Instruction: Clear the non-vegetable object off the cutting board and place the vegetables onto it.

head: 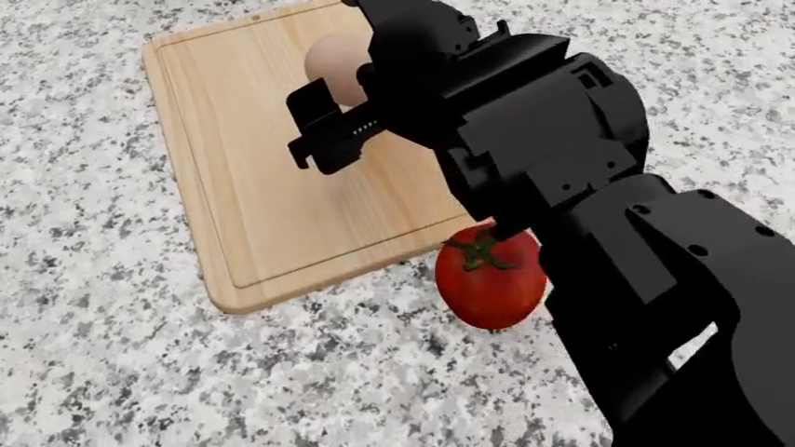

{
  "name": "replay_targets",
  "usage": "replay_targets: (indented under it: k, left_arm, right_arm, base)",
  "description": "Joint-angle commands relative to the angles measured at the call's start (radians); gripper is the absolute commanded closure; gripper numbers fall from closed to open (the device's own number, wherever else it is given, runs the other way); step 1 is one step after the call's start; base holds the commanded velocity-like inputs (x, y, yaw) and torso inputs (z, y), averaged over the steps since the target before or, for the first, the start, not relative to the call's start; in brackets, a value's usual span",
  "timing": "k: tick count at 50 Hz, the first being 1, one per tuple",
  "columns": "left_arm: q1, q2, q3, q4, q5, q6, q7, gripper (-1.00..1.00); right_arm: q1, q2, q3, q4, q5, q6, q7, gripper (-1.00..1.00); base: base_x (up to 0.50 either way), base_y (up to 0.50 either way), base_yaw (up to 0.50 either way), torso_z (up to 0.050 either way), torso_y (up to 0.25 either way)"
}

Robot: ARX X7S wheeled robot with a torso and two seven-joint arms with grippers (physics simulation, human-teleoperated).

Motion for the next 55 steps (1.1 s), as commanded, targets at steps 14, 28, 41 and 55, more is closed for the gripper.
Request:
replay_targets:
  k: [14,28,41,55]
  left_arm:
    - [-0.011,0.004,-0.006,0.015,-0.017,0.005,-0.007,-1.0]
    - [-0.028,0.006,0.008,0.016,-0.017,0.01,-0.009,-1.0]
    - [-0.011,0.008,0.009,0.013,-0.017,0.025,-0.009,-1.0]
    - [-0.027,0.016,0.031,-0.002,-0.013,0.033,-0.005,-1.0]
  right_arm:
    - [0.053,0.364,0.044,-0.465,0.117,0.18,0.247,1.0]
    - [0.032,0.578,0.084,-0.644,0.182,0.236,0.4,1.0]
    - [-0.018,0.716,0.111,-0.734,0.234,0.249,0.507,1.0]
    - [-0.05,0.788,0.096,-0.709,0.213,0.258,0.546,1.0]
  base:
    - [0.0,0.0,0.0,0.0,0.0]
    - [0.0,0.0,0.0,0.0,0.0]
    - [0.0,0.0,0.0,0.0,0.0]
    - [0.0,0.0,0.0,0.0,0.0]
